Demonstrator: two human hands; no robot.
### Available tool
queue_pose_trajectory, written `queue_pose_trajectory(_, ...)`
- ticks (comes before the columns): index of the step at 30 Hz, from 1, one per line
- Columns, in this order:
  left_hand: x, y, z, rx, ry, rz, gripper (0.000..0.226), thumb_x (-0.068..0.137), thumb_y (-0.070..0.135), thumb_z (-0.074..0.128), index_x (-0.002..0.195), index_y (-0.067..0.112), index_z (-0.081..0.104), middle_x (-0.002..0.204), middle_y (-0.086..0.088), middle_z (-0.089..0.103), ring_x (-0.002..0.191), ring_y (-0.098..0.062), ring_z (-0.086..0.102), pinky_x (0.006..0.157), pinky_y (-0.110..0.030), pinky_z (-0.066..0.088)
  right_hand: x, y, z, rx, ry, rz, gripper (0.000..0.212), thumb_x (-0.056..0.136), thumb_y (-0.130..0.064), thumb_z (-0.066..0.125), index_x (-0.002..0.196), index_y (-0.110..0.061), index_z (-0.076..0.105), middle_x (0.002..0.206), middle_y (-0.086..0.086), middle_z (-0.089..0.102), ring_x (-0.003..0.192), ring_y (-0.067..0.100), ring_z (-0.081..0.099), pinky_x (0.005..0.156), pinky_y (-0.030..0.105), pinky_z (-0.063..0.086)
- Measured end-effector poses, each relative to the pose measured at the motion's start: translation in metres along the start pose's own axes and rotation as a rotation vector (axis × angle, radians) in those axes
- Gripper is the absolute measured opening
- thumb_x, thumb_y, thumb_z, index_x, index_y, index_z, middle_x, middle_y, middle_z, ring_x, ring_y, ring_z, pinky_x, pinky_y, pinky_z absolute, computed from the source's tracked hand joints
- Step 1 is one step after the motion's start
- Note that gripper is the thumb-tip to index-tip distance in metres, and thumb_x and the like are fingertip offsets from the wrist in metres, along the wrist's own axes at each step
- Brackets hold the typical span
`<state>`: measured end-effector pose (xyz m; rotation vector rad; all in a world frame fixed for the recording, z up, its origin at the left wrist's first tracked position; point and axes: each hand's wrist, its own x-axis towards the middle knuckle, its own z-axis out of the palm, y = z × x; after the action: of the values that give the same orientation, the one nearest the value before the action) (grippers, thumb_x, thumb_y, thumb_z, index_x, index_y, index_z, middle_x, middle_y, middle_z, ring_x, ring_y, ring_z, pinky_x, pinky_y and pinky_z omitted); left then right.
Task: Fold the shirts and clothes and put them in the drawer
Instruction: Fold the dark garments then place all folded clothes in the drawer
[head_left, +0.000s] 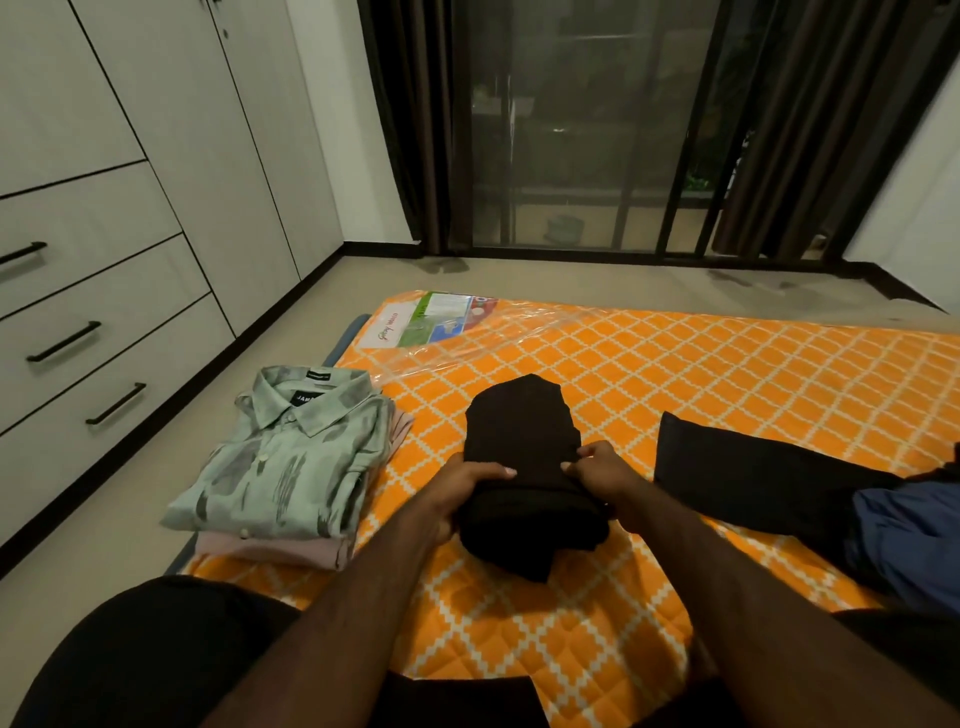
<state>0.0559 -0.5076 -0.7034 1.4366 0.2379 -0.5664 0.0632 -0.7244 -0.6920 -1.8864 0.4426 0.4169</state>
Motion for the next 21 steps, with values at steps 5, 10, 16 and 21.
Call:
queue_pose_trajectory(5,0.001,0.009,0.002,-0.298,0.024,0.164,0.067,0.072,0.004,0.081,0.132,0.016,0.056,0.122,-0.019,0.069,0.104,-0.039,0.071,0.083,-0.050,0.060,-0.004,-0.004,-0.004,0.357,0.020,-0.052,0.027,0.090,-0.029,0.076,0.100,-0.007,0.064,0.099,0.013,0.070,0.091,0.030,0.067,0.073,0.043,0.055)
queue_pose_trajectory(10,-0.005,0.021,0.005,-0.440,-0.055,0.261,0.065,0.076,0.000,0.073,0.135,0.022,0.056,0.128,-0.019,0.067,0.115,-0.044,0.065,0.099,-0.063,0.051,-0.022,-0.017,-0.008,0.746,-0.339,0.053,0.041,0.093,-0.038,0.068,0.119,-0.007,0.073,0.110,0.017,0.075,0.087,0.033,0.073,0.071,0.041,0.058)
queue_pose_trajectory(16,-0.001,0.021,-0.002,-0.497,-0.118,0.206,0.083,0.067,0.009,0.078,0.146,0.014,0.050,0.140,-0.026,0.057,0.119,-0.047,0.060,0.088,-0.051,0.056,-0.023,-0.011,-0.002,0.850,-0.530,0.050,0.049,0.093,-0.042,0.070,0.129,-0.009,0.071,0.129,0.018,0.068,0.106,0.035,0.068,0.088,0.047,0.054)
queue_pose_trajectory(21,-0.003,0.038,-0.005,-0.346,-0.041,0.081,0.071,0.071,0.020,0.085,0.136,0.010,0.059,0.125,-0.021,0.068,0.109,-0.041,0.068,0.088,-0.049,0.058,-0.010,-0.009,0.003,0.856,-0.376,-0.051,0.047,0.091,-0.020,0.068,0.136,-0.008,0.061,0.120,0.020,0.067,0.089,0.033,0.071,0.066,0.039,0.059)
